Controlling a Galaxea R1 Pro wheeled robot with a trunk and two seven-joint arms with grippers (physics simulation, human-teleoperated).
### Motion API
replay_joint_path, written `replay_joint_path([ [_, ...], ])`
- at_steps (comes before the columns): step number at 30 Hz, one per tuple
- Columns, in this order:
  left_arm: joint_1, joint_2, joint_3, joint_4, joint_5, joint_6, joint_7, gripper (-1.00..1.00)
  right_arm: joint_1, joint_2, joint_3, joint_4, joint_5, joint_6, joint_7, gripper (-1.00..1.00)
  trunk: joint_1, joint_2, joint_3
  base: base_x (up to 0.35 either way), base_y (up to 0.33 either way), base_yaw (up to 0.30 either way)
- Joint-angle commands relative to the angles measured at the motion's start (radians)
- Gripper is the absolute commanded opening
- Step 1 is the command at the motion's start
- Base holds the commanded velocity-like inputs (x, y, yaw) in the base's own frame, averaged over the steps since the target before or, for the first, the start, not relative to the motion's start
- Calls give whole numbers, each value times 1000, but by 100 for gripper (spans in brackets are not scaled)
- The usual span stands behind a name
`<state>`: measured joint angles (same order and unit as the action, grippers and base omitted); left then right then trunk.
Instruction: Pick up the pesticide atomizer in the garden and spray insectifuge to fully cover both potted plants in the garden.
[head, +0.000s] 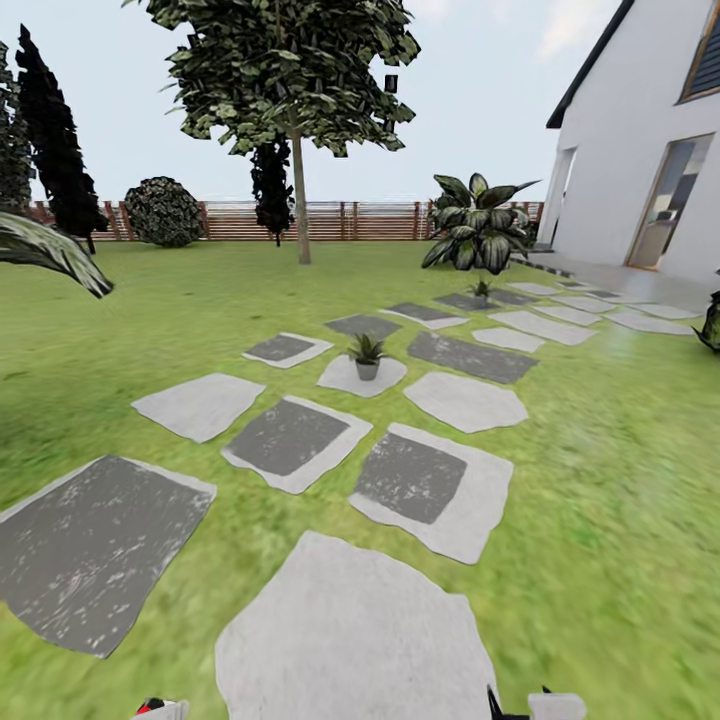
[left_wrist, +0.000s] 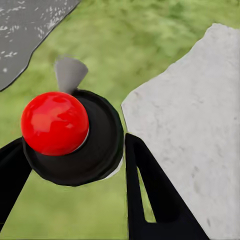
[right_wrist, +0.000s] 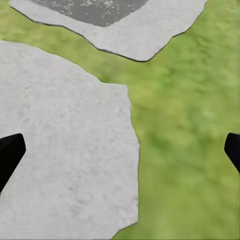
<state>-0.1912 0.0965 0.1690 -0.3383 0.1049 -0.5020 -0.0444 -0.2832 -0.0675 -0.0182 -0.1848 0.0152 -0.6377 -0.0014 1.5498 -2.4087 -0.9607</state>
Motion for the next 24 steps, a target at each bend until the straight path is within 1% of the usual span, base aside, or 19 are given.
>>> replay_joint_path([
  [1, -1, 0, -1, 1, 10, -3, -5, -100, -1, 0, -2, 1, 2, -3, 0, 100, 0, 0, -1, 338, 0, 0],
  [24, -1, 0, -1, 1, 10, -3, -5, -100, -1, 0, -2, 1, 2, -3, 0, 100, 0, 0, -1, 338, 0, 0],
])
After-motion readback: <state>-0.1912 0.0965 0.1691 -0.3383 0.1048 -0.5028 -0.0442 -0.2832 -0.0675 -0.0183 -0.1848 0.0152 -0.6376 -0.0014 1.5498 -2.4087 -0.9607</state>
